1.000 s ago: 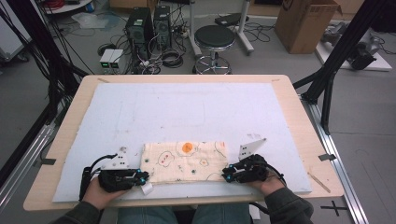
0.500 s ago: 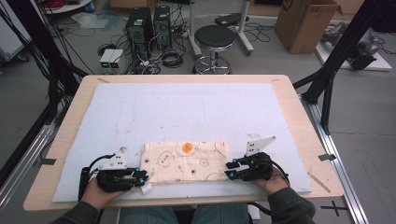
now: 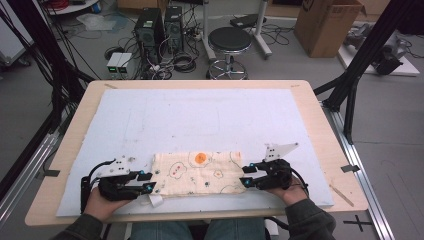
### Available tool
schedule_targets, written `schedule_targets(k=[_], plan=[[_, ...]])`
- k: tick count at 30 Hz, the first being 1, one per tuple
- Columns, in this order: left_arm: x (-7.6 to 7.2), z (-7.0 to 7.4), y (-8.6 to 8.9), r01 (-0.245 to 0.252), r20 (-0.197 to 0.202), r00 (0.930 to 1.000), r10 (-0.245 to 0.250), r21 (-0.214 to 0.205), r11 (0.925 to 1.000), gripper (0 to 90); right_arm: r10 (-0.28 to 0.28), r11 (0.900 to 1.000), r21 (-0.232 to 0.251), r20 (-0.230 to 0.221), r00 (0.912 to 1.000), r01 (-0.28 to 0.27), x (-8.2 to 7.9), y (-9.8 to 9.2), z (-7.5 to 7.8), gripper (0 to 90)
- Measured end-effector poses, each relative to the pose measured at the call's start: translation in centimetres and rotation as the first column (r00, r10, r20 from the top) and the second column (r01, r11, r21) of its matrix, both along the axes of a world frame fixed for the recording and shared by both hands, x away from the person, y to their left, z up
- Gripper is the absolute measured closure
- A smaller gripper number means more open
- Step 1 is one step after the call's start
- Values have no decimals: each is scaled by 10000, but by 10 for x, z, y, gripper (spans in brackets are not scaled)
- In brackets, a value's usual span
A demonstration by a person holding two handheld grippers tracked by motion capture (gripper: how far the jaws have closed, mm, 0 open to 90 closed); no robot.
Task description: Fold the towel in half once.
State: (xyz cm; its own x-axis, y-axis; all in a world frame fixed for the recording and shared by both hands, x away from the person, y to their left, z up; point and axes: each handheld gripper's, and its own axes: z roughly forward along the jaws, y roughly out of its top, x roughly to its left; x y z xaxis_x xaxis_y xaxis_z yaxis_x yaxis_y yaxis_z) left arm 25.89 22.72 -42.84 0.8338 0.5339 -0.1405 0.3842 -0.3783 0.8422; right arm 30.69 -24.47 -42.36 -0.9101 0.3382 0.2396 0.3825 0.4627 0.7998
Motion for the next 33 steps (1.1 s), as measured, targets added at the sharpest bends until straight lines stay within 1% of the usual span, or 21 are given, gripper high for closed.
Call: schedule_targets(k=[1, 3, 5, 6, 12, 13, 14, 15, 17, 18, 19, 20, 21, 23, 27, 29, 30, 33], plan=[[1, 0, 0, 4, 5, 10000, -4, 26, 10000, 598, -59, 10000, 0, 61, 10000, 59, 1, 0, 0, 510], [1, 1, 1, -47, 24, 10000, 47, 34, 10000, 588, -133, 9999, 25, -2, 9999, 133, 1, 1, 0, 498], [2, 1, 1, -95, 9, 10000, 95, 6, 10000, 585, -159, 9999, 21, 102, 9998, 159, 2, 1, 1, 489], [2, 1, 1, -97, 25, 9999, 97, 22, 10000, 580, -198, 9998, 28, 77, 9998, 198, 2, 1, 1, 482], [3, 2, 1, -202, 72, 9998, 203, -50, 9998, 558, -367, 9993, 110, 57, 9993, 367, 4, 2, 1, 430], [4, 2, 1, -199, 82, 9998, 199, -41, 9998, 554, -401, 9991, 115, 117, 9991, 400, 5, 2, 2, 418], [4, 3, 0, -220, 75, 9997, 221, -48, 9997, 551, -474, 9988, 118, 76, 9988, 473, 4, 2, 2, 409], [4, 3, 1, -208, 84, 9997, 208, -13, 9998, 549, -533, 9985, 122, 142, 9985, 532, 5, 1, 2, 401], [4, 4, 0, -279, 70, 9996, 279, -79, 9996, 543, -646, 9979, 61, 161, 9978, 645, 6, 1, 3, 370], [5, 4, 0, -276, 114, 9996, 277, -51, 9996, 537, -728, 9973, 104, 171, 9972, 727, 7, 2, 3, 370], [5, 5, 0, -290, 142, 9995, 290, -13, 9996, 529, -685, 9976, 140, 219, 9974, 682, 8, 2, 4, 369], [5, 5, -1, -319, 103, 9994, 319, -73, 9995, 518, -715, 9974, 129, 197, 9972, 713, 8, 2, 5, 366], [6, 6, -2, -338, 90, 9994, 339, -120, 9994, 510, -728, 9973, 116, 297, 9969, 725, 8, 3, 6, 359], [6, 7, -3, -334, 155, 9993, 336, -103, 9994, 504, -765, 9970, 100, 342, 9965, 762, 9, 4, 7, 350], [9, 9, -4, -400, 179, 9990, 401, -90, 9992, 481, -755, 9971, -87, 320, 9966, 758, 11, 8, 8, 320], [9, 11, -4, -389, 192, 9991, 390, -49, 9992, 477, -739, 9972, -112, 364, 9966, 744, 12, 9, 9, 318], [9, 11, -5, -439, 183, 9989, 441, -108, 9990, 474, -751, 9971, -107, 387, 9964, 755, 12, 9, 9, 317], [12, 15, -4, -460, 203, 9987, 462, -103, 9989, 468, -801, 9967, -121, 464, 9957, 808, 14, 9, 11, 317]])
